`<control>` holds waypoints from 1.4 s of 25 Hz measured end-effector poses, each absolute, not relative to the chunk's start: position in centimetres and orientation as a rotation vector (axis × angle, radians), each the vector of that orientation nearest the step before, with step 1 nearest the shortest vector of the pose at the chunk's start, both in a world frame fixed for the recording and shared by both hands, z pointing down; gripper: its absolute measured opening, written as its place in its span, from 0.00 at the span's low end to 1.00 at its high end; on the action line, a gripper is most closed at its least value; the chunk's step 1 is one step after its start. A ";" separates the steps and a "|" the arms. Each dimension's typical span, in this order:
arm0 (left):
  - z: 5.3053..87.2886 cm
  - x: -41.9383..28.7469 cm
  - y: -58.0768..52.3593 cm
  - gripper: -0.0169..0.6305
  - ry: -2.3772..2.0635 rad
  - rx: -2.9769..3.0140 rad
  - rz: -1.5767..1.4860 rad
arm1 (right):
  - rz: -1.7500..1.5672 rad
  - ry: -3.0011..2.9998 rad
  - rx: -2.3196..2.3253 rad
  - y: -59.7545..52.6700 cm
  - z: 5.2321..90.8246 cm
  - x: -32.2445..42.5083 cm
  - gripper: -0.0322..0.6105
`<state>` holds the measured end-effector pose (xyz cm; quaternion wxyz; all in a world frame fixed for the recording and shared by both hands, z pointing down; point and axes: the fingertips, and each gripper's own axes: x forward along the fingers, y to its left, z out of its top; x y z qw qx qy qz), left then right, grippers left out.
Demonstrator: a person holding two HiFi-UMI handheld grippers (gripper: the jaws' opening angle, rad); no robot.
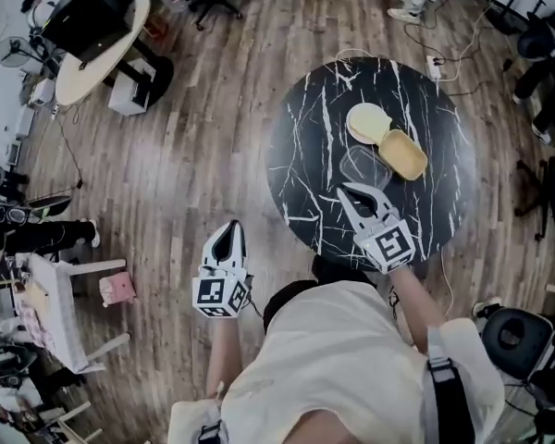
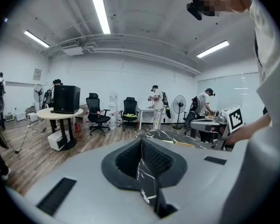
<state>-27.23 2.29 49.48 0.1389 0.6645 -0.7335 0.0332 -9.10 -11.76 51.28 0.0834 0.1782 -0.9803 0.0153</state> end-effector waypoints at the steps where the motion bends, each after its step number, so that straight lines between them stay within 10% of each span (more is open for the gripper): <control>1: 49.4 -26.9 0.8 0.06 -2.094 1.949 0.097 | 0.058 -2.921 0.575 -12.6 51.4 -8.4 0.06; 35: 52.3 -15.1 -20.8 0.06 -1.180 2.599 0.255 | 0.188 -2.419 1.605 -14.0 50.7 6.7 0.06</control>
